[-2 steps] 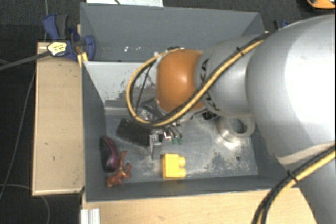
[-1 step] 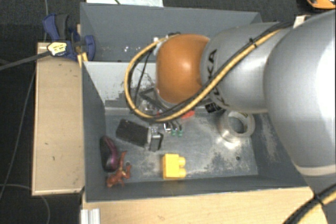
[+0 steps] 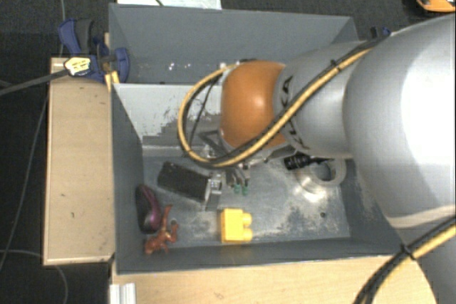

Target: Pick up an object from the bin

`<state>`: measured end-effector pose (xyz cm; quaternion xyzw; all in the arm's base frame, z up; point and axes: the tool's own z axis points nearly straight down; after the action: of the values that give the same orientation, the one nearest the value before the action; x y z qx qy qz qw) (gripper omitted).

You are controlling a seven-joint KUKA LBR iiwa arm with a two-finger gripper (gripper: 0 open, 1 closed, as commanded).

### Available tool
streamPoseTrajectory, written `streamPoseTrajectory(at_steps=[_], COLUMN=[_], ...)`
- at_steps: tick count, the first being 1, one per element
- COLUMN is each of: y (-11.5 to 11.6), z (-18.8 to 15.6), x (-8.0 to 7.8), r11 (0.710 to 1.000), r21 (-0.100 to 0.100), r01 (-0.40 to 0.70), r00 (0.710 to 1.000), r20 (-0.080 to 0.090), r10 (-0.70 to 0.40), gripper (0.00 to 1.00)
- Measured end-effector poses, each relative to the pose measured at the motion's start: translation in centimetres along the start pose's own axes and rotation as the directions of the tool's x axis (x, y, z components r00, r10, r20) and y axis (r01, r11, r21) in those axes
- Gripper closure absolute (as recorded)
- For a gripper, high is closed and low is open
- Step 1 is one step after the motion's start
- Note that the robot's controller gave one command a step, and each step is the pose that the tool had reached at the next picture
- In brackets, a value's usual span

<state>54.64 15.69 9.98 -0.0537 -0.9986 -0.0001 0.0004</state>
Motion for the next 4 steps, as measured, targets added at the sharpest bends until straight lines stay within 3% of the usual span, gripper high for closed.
streamPoseTrajectory(at_steps=[1,2,4], y=[-0.4,0.4,0.4], z=[3.0,2.9,2.0], x=[1.2,-0.5,-0.5], r11=[0.998,0.995,0.995], r21=[-0.005,-0.005,-0.006], r01=[-0.060,-0.100,-0.100], r00=[0.998,0.995,0.995], r20=[0.015,0.006,0.006], r10=[0.060,0.100,0.100], gripper=[0.00,1.00,1.00])
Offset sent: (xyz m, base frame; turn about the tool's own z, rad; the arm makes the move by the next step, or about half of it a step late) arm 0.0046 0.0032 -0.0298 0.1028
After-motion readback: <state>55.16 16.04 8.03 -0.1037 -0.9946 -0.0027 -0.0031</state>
